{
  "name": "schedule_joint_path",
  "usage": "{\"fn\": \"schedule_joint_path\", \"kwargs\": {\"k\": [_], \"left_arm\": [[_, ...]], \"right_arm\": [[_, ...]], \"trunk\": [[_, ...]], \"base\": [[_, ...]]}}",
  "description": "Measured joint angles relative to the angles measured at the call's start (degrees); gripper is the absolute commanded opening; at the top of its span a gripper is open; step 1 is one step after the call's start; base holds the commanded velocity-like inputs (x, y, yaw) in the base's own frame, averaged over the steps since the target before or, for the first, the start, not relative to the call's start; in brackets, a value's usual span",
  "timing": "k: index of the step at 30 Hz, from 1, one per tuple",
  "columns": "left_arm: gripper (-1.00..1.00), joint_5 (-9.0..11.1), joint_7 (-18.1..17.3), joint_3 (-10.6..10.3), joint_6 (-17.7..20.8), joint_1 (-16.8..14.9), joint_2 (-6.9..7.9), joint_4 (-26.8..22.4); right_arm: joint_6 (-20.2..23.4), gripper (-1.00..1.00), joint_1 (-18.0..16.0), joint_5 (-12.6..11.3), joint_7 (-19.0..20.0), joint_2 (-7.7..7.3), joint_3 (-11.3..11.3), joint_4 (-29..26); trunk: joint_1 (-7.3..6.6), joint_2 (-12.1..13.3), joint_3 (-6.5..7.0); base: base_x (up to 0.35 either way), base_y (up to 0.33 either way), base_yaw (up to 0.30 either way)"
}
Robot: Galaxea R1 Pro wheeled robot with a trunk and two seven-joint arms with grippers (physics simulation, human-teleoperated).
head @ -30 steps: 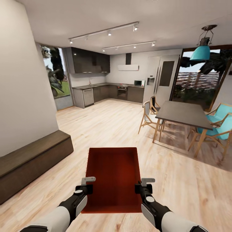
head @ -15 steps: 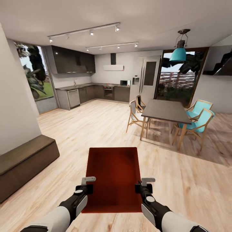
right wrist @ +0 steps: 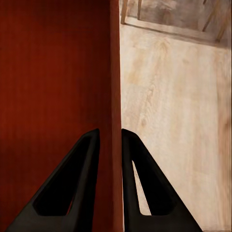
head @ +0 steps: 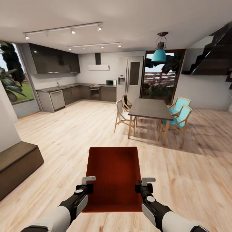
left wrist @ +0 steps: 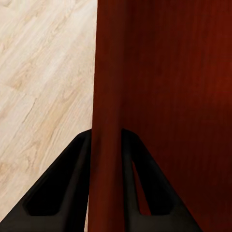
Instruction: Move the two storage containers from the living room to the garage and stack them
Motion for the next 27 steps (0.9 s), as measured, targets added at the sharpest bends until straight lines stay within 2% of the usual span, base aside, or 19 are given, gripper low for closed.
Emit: {"fn": "schedule_joint_path", "kwargs": {"k": [27], "left_arm": [[-1.00, -0.04, 0.11, 0.03, 0.00, 0.01, -0.08, -0.02]], "right_arm": [[-0.02, -1.00, -0.01, -0.18, 0.00, -0.02, 0.01, 0.02]], "trunk": [[0.00, 0.00, 0.00]], "base": [[0.000, 0.000, -0.285]]}}
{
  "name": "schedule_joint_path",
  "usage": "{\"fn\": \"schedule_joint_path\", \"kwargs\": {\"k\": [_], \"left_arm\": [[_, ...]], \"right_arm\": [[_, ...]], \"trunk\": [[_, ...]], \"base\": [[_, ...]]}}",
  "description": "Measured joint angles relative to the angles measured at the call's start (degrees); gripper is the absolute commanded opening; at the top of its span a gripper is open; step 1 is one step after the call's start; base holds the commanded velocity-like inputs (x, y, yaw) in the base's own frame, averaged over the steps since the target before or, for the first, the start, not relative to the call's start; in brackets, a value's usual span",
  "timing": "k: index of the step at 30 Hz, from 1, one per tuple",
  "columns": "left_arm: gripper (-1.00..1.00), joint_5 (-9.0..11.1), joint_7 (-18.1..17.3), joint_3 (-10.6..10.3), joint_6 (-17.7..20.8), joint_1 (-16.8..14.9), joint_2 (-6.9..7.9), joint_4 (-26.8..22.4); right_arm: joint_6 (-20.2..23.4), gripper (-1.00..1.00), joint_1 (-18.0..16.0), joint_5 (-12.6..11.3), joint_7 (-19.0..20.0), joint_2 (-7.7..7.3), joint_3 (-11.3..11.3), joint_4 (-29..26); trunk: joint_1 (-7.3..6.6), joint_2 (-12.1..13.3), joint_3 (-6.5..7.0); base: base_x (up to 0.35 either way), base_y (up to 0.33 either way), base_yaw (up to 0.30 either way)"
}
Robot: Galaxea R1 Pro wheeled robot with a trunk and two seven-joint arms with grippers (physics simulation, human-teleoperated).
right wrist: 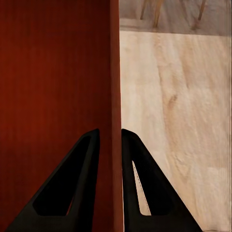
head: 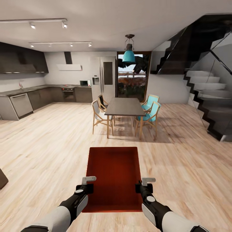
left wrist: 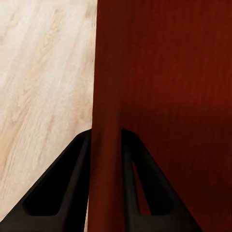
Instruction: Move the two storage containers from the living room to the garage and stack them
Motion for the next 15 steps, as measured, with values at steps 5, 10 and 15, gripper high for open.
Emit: {"fn": "schedule_joint_path", "kwargs": {"k": [5, 10, 15], "left_arm": [[-1.00, 0.02, 0.00, -0.02, 0.00, 0.00, 0.00, 0.00], [-1.00, -0.01, 0.00, 0.01, 0.00, 0.00, 0.00, 0.00], [-1.00, -0.02, 0.00, 0.02, 0.00, 0.00, 0.00, -0.01]], "right_arm": [[-0.01, -1.00, 0.01, 0.00, 0.00, 0.00, -0.01, 0.00], [0.00, -1.00, -0.01, -0.01, 0.00, 0.00, 0.01, 0.00], [0.00, -1.00, -0.01, 0.00, 0.00, 0.00, 0.00, 0.00]], "trunk": [[0.00, 0.00, 0.00], [0.00, 0.00, 0.00], [0.00, 0.00, 0.05]], "base": [[0.000, 0.000, -0.285], [0.000, 0.000, -0.285], [0.000, 0.000, -0.285]]}}
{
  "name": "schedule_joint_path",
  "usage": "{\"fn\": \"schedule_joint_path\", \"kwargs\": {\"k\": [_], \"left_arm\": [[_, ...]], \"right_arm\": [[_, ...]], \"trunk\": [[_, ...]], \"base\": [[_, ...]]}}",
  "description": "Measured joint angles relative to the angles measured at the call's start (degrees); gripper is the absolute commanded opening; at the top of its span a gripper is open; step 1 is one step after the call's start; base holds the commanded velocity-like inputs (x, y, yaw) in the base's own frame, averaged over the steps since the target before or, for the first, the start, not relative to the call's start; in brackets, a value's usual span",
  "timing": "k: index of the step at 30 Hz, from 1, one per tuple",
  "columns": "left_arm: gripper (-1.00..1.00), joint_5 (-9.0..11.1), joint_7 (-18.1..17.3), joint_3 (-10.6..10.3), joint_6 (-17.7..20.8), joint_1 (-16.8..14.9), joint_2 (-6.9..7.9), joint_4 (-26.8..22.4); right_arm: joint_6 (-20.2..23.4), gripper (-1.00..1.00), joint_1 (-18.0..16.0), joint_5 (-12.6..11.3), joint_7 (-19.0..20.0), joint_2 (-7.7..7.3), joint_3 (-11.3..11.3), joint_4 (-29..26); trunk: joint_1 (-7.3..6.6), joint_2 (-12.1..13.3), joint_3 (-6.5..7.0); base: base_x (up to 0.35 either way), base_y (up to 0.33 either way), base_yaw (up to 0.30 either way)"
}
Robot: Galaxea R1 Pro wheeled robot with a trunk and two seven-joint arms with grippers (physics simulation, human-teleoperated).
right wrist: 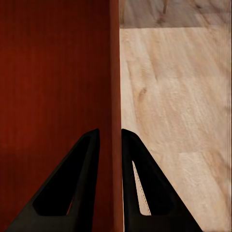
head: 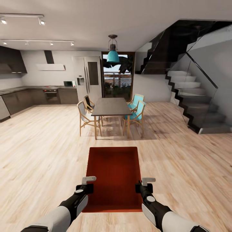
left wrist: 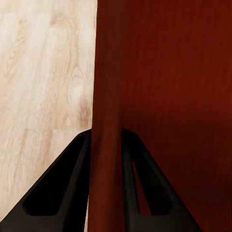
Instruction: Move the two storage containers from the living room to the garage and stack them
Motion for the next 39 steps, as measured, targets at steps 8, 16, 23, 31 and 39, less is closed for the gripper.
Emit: {"fn": "schedule_joint_path", "kwargs": {"k": [8, 16, 23, 31, 39], "left_arm": [[-1.00, -0.04, 0.00, 0.02, 0.00, 0.00, -0.01, 0.06], [-1.00, -0.06, -0.01, 0.04, 0.00, 0.00, -0.01, 0.06], [-1.00, -0.07, -0.01, 0.05, 0.00, -0.01, -0.01, 0.06], [-1.00, -0.01, 0.00, -0.02, 0.00, 0.00, 0.00, 0.04], [-1.00, -0.12, 0.00, 0.05, 0.07, -0.01, -0.01, 0.04]], "right_arm": [[0.01, -1.00, 0.02, -0.11, 0.00, -0.01, 0.09, 0.01], [0.01, -1.00, 0.01, -0.12, 0.00, -0.01, 0.10, 0.01], [0.02, -1.00, 0.00, -0.15, 0.00, -0.01, 0.12, 0.02], [0.00, -1.00, 0.03, -0.03, 0.00, 0.00, 0.00, 0.00], [0.02, -1.00, 0.01, -0.34, 0.00, -0.01, 0.26, 0.04]], "trunk": [[0.00, 0.00, 0.15], [0.00, 0.00, 0.31], [0.00, 0.00, 0.45], [0.00, 0.00, 0.61], [-0.01, 0.00, 0.77]], "base": [[0.000, 0.000, -0.285], [0.000, 0.000, -0.285], [0.000, 0.000, -0.285], [0.000, 0.000, -0.285], [0.051, 0.000, -0.285]]}}
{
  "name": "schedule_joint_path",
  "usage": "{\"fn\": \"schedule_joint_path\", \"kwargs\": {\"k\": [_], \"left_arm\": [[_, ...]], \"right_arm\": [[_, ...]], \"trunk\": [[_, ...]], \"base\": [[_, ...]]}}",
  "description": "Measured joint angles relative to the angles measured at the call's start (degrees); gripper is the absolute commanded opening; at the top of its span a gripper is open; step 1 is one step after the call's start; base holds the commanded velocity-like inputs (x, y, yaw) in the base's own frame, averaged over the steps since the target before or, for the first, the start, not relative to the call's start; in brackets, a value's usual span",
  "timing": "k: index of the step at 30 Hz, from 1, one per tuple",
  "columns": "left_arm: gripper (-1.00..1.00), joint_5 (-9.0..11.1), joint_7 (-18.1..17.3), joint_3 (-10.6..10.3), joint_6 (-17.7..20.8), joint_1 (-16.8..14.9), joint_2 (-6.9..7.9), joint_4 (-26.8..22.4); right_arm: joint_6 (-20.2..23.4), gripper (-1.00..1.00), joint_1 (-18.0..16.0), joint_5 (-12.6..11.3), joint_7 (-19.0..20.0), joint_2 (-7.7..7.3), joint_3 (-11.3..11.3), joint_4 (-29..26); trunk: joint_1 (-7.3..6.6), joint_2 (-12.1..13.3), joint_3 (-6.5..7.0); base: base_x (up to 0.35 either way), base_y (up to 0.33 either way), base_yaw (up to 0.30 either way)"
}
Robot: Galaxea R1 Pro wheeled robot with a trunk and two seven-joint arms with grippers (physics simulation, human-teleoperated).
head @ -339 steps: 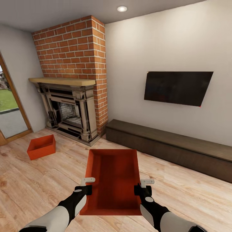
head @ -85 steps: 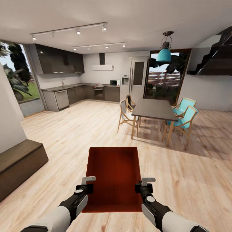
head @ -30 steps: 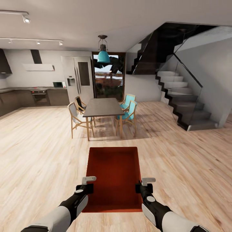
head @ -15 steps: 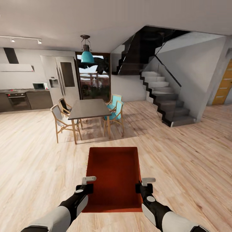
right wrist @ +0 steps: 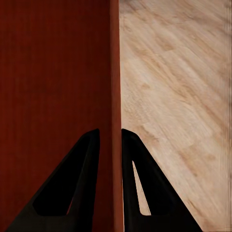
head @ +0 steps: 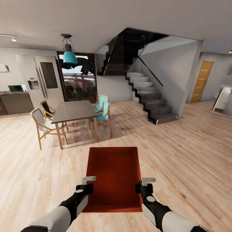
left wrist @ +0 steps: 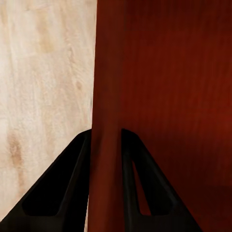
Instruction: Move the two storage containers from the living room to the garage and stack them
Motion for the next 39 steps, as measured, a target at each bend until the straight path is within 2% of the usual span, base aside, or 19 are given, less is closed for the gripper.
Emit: {"fn": "schedule_joint_path", "kwargs": {"k": [8, 29, 39], "left_arm": [[-1.00, -0.14, -0.13, 0.21, -0.01, 0.00, 0.06, 0.40], [-1.00, 0.34, -0.34, -0.23, 0.03, 0.00, 0.35, 0.63], [-1.00, 0.27, -0.42, -0.20, 0.02, -0.01, 0.37, 0.64]], "right_arm": [[0.20, -1.00, 0.04, -0.86, -0.11, 0.03, 0.95, 0.10], [0.16, -1.00, 0.03, -0.85, -0.56, 0.42, 1.09, 0.43], [0.07, -1.00, 0.08, -0.98, -0.60, 0.43, 1.16, 0.43]], "trunk": [[-0.02, -0.01, 0.10], [-0.02, -0.01, 0.11], [-0.02, -0.01, 0.17]], "base": [[0.279, 0.000, -0.212], [0.320, 0.000, -0.014], [0.321, 0.000, -0.251]]}}
